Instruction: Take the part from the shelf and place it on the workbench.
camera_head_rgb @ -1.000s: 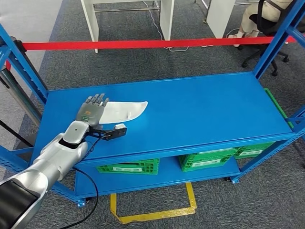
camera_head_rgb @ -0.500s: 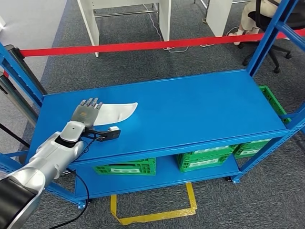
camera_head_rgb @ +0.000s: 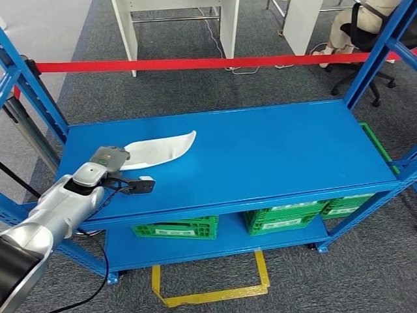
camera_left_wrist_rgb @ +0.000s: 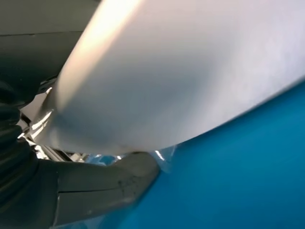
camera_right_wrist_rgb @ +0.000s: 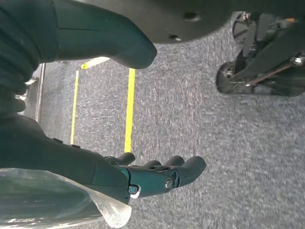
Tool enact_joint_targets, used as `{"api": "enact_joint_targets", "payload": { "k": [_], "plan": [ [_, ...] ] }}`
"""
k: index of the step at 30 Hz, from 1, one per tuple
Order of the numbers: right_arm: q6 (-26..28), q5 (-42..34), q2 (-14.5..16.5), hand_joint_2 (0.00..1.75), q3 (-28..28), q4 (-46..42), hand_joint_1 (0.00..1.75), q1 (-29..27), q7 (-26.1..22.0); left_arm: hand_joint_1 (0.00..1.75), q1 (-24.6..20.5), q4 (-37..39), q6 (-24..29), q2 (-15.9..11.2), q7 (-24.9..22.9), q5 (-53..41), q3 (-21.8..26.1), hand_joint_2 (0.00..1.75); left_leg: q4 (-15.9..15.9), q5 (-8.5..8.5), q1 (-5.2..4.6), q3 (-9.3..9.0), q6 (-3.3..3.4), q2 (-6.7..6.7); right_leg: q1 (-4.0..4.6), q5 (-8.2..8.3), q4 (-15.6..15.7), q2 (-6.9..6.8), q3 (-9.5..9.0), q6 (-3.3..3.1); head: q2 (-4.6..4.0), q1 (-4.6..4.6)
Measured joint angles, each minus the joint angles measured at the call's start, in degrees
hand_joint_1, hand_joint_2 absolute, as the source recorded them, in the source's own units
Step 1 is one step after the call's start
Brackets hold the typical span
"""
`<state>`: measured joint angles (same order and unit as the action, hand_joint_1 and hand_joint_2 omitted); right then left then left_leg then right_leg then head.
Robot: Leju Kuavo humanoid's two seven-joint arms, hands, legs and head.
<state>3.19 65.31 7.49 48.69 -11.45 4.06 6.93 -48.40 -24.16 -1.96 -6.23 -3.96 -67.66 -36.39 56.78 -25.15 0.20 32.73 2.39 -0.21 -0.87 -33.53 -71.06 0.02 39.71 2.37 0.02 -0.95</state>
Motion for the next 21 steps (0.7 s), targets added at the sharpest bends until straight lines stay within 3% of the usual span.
{"api": "enact_joint_targets", "payload": {
  "k": [1,2,5,10,12,14,16,18,19,20,21],
  "plan": [
    [0.0,0.0,0.0,1.75,0.0,0.0,0.00,-0.1,0.0,1.75,0.0,0.0,-0.1,0.0,0.1,0.2,0.0,1.75,0.0,0.04,0.01,0.06,-0.01,0.01,-0.06,-0.47,-2.1,-0.01,0.85,0.13,0.00,0.01],
    [0.0,0.0,0.0,1.75,0.0,0.0,0.00,-0.1,0.0,1.75,0.0,0.1,-0.2,0.0,0.2,0.4,0.1,1.75,0.0,0.06,0.03,0.07,-0.05,0.01,-0.14,0.07,-2.1,-0.02,0.70,0.22,0.00,-0.01],
    [0.0,0.0,0.0,1.75,0.0,0.0,0.00,-0.1,0.0,1.75,-0.1,0.1,-0.3,0.0,0.4,0.5,0.1,1.75,0.0,0.09,0.09,0.03,-0.13,-0.01,-0.29,2.19,0.7,-0.03,-0.92,0.31,0.00,-0.02],
    [0.0,0.0,0.0,1.75,0.0,0.0,0.00,-0.1,0.0,1.75,-0.1,0.1,-0.3,0.0,0.4,0.5,0.1,1.75,0.0,0.09,0.09,0.02,-0.14,-0.01,-0.29,2.33,1.0,-0.03,-1.07,0.31,0.01,-0.02],
    [0.0,0.0,-0.1,1.75,0.0,0.0,0.00,-0.1,-0.1,1.75,-0.1,0.1,-0.4,0.0,0.4,0.5,0.2,1.75,0.1,0.08,0.13,0.00,-0.22,-0.01,-0.34,3.13,2.6,-0.05,-1.96,0.31,0.01,0.00],
    [0.0,0.1,-0.1,1.75,0.0,0.0,0.00,-0.1,-0.1,1.75,-0.3,0.1,-0.6,0.0,0.6,0.7,0.3,1.75,0.2,0.02,0.20,-0.03,-0.54,-0.06,-0.51,5.15,8.2,-0.11,-4.90,0.43,0.00,-0.02],
    [0.0,0.2,-0.1,1.75,0.1,0.0,0.00,0.0,-0.1,1.75,-0.6,0.1,-1.1,-0.2,0.9,0.8,0.3,1.75,1.7,-0.86,0.16,0.61,-1.67,-0.15,-0.46,6.28,13.1,-0.04,-7.67,-0.61,0.00,0.11],
    [0.0,0.3,-0.1,1.75,0.3,0.0,0.00,0.1,-0.1,1.75,-0.5,0.2,-1.5,-0.5,1.1,0.9,0.4,1.75,10.8,-4.77,0.15,4.76,-2.81,-0.16,-0.21,6.16,13.9,0.02,-8.15,-2.19,0.00,0.32],
    [0.0,0.3,-0.1,1.75,0.3,0.0,0.00,0.0,-0.1,1.75,-0.4,0.3,-1.6,-0.6,1.2,0.9,0.4,1.75,14.5,-6.07,0.21,6.37,-2.96,-0.12,-0.20,6.27,14.0,-0.02,-8.16,-2.57,0.00,0.40],
    [0.0,0.3,-0.1,1.75,0.4,0.0,0.00,0.0,-0.1,1.75,-0.4,0.3,-1.6,-0.6,1.3,1.0,0.3,1.75,15.5,-5.71,0.19,6.83,-2.81,-0.11,-0.11,6.25,14.0,-0.01,-8.21,-2.61,0.00,0.39],
    [0.0,0.3,-0.1,1.75,0.4,0.0,0.00,0.0,-0.1,1.75,-0.5,0.3,-1.6,-0.6,1.5,1.1,0.3,1.75,11.8,-3.53,0.15,5.12,-2.47,-0.11,-0.06,6.22,14.0,0.00,-8.34,-2.60,0.00,0.40]
  ]
}}
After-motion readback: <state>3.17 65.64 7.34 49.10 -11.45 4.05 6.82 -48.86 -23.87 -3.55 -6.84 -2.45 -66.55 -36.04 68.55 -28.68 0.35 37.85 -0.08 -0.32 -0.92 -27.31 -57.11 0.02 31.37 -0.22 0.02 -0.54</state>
